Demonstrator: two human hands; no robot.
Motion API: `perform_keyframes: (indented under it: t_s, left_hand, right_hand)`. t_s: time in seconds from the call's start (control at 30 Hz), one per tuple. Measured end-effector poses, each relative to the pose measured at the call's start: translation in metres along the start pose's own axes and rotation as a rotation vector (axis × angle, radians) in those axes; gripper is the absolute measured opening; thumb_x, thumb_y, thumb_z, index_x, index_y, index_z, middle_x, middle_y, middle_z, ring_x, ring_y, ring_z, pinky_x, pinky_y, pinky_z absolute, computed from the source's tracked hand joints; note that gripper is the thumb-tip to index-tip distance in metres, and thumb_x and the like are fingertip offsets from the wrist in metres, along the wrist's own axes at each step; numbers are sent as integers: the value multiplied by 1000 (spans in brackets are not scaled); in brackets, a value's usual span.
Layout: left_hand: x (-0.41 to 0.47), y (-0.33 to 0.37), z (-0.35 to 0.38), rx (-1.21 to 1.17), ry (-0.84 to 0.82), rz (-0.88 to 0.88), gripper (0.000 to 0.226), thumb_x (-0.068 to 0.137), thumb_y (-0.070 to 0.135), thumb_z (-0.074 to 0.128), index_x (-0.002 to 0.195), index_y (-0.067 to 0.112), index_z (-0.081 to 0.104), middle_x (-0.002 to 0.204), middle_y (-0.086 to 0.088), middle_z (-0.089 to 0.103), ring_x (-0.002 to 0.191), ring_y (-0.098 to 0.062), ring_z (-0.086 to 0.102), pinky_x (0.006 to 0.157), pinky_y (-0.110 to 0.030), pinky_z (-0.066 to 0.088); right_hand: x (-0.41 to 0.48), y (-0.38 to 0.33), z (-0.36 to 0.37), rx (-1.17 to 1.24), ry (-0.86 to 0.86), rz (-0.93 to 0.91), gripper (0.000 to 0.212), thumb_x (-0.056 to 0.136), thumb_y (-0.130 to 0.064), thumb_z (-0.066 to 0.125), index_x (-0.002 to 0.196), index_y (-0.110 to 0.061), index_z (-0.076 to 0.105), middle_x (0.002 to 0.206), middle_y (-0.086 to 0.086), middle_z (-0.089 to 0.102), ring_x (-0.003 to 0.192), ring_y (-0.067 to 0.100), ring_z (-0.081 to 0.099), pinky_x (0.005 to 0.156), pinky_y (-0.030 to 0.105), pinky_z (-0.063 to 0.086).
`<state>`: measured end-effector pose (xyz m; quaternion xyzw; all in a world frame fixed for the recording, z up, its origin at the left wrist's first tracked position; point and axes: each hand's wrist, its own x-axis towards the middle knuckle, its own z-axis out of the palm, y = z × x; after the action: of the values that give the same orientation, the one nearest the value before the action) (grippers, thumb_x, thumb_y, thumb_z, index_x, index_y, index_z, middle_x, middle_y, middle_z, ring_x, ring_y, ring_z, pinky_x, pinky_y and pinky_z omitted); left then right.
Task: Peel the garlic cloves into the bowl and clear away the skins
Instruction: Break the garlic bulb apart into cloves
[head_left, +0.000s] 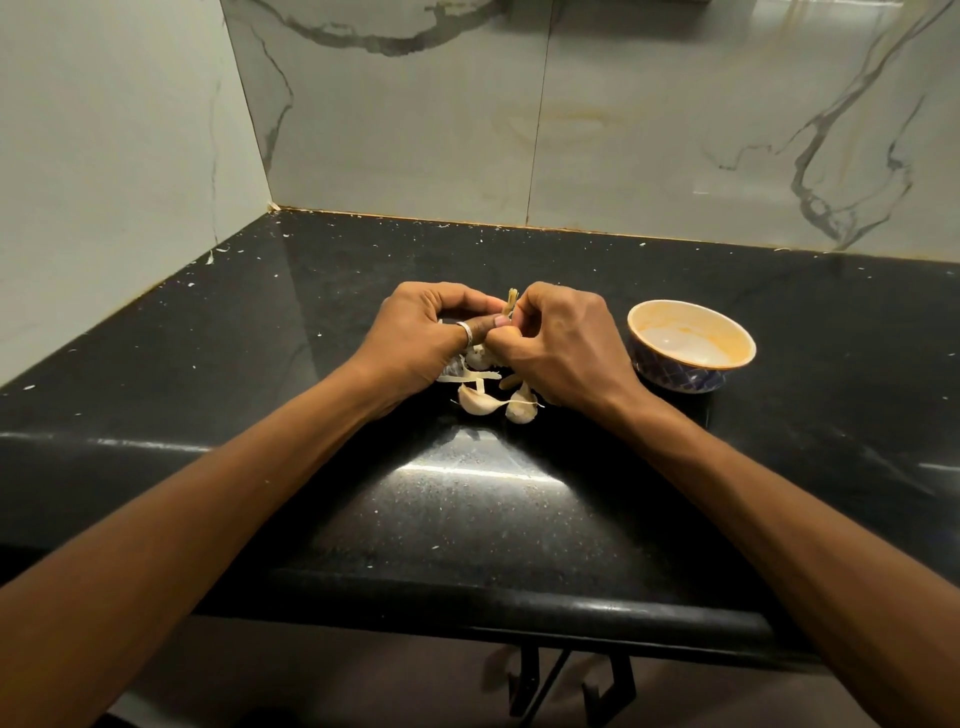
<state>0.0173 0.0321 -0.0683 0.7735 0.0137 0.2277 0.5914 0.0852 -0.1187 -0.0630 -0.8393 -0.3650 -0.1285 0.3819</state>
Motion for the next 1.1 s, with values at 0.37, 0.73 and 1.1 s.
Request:
perform_keyframes:
  t_s: [0.37,0.73,1.1]
  left_hand:
    - [4,-8,-6,63,56,-57,15,86,16,79,100,14,76,95,-4,77,89,-16,73,91,-41,59]
    - [1,-4,-3,178,-16,-43,39,71,37,83,104,19,74,100,2,76,100,-19,71,95,-45,57]
    - [1,0,-3,62,108,-44,10,92,17,73,101,13,75,93,-4,76,92,-19,73,94,-45,57]
  right_hand:
    - [-7,5,5,-49,58,-141,17,82,-29,56,74,-15,54,74,2,60,66,20,53,62,39,47]
    - [-5,11,-3,-19,16,-106,11,83,-29,70,86,-19,65,82,-2,67,77,19,63,70,44,55]
    - [-9,9,-6,-59,-66,-95,4,82,-26,67,83,-23,69,77,-7,69,74,14,65,70,43,58]
